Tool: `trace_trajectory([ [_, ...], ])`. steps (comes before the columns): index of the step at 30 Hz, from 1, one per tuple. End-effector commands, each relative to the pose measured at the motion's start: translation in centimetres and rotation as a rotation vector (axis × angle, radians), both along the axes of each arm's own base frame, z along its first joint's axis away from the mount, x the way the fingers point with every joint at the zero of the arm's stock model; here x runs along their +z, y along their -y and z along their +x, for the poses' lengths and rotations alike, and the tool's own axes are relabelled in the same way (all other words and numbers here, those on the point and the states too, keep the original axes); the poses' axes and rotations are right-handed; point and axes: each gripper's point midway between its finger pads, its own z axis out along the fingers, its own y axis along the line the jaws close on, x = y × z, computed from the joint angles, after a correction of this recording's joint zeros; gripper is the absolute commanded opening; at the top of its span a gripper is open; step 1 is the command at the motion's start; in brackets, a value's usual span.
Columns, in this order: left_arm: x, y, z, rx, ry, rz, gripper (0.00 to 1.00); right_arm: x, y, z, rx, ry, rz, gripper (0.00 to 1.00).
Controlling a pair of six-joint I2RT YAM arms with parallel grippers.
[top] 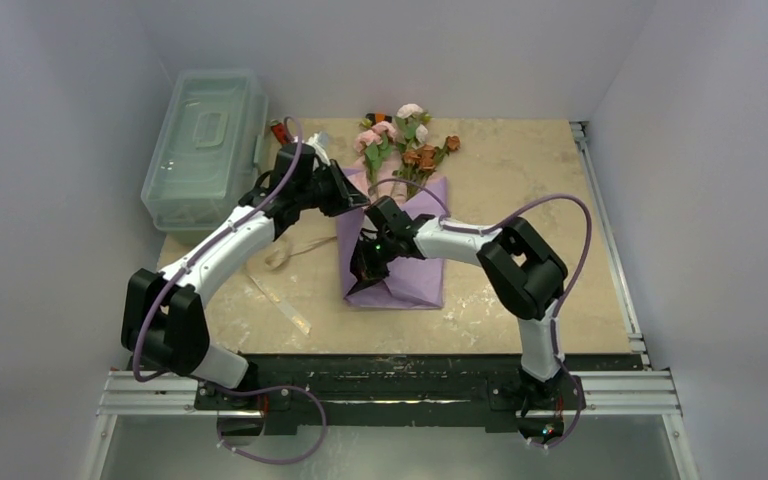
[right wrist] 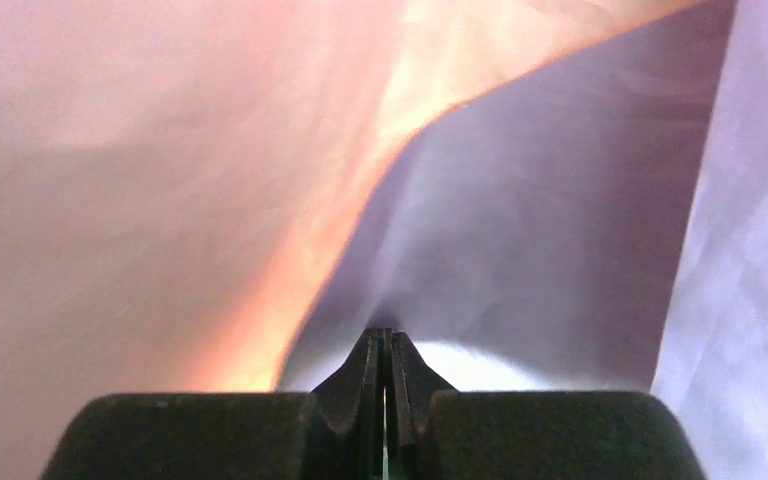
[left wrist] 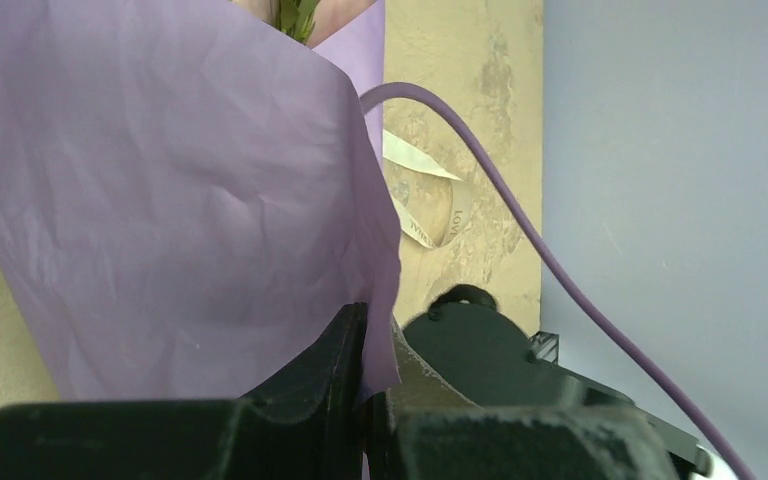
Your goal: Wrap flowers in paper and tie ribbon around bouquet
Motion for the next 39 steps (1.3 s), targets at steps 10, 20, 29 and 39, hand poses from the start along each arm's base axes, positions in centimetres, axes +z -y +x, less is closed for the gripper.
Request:
trace_trajectory([
  [10, 2.4, 1.7, 1.8, -0.007, 0.063, -0.050, 0.00, 8.7, 11.5, 5.8, -0.208, 0.143, -0.032, 0.08],
  [20, 2.4, 2.9, 2.0, -0.026, 0.055, -0.057, 0.00, 3.5, 14.4, 7.3, -0.272, 0.133, -0.113, 0.06],
  [29, 1.3, 6.5, 2.1, -0.065, 0.023, -0.087, 0.00, -1.7, 13.6, 7.9, -0.281, 0.041, -0.128, 0.06],
  [39, -0.7, 12.1, 3.2, -0.115, -0.022, -0.190, 0.00, 3.0, 16.4, 8.3, -0.310, 0.111, -0.192, 0.13],
])
